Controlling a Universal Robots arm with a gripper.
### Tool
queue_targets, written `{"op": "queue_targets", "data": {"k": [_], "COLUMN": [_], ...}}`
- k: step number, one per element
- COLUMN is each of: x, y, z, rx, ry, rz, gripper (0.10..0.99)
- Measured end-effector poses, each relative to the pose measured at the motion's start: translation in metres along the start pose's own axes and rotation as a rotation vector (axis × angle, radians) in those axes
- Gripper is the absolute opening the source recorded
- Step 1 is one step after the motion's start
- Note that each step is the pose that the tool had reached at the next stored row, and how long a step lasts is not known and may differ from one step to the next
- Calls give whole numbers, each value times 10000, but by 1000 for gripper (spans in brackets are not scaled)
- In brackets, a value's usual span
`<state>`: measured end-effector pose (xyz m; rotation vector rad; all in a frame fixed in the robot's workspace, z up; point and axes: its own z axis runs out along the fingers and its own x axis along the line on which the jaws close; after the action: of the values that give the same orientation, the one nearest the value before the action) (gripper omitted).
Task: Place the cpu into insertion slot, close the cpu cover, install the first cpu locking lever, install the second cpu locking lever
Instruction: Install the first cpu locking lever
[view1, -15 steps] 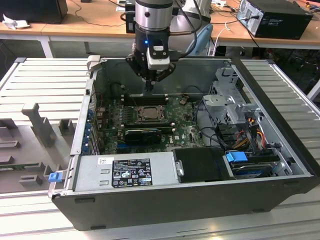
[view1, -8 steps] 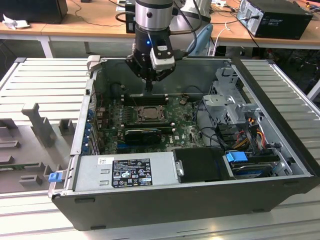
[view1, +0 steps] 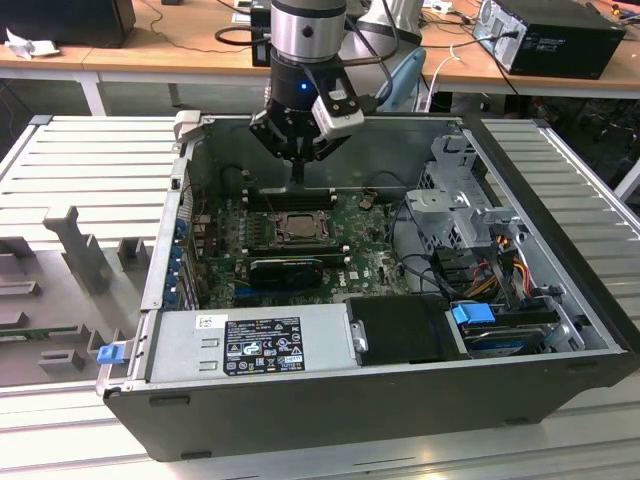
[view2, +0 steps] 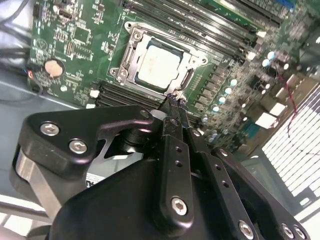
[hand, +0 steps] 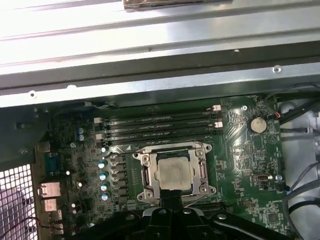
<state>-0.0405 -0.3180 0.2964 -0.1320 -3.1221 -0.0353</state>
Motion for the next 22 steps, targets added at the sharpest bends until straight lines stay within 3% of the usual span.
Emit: {"op": "queue_targets", "data": {"k": [2, 6, 8, 11, 14, 19, 22], "x": [0, 6, 36, 41, 83, 216, 310], "y": [0, -1, -3, -5, -9, -20, -27], "z": [1, 5, 32, 66, 104, 156, 181], "rx": [9, 17, -52, -67, -102, -123, -186], "ry": [12, 22, 22, 34, 7, -58, -110], "rz": [-535, -1026, -1152, -1546, -1559, -1496, -1449], "gripper": [106, 106, 106, 106, 106, 106, 106]}}
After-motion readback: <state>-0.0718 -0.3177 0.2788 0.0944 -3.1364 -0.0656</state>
